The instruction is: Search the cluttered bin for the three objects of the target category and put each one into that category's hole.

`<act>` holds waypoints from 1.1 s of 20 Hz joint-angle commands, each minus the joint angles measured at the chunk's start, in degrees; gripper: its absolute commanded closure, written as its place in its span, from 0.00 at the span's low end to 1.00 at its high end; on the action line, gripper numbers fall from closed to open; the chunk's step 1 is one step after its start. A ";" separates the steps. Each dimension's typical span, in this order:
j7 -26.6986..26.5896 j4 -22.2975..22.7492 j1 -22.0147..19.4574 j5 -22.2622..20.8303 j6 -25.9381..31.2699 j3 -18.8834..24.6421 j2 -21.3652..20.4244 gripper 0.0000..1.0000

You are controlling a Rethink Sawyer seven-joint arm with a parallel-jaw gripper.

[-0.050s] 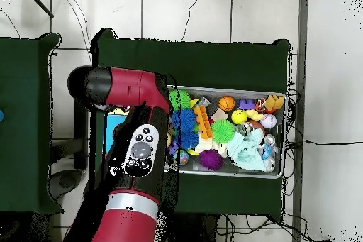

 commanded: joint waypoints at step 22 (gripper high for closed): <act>9.38 0.94 -2.64 1.29 -8.68 2.55 8.67 1.00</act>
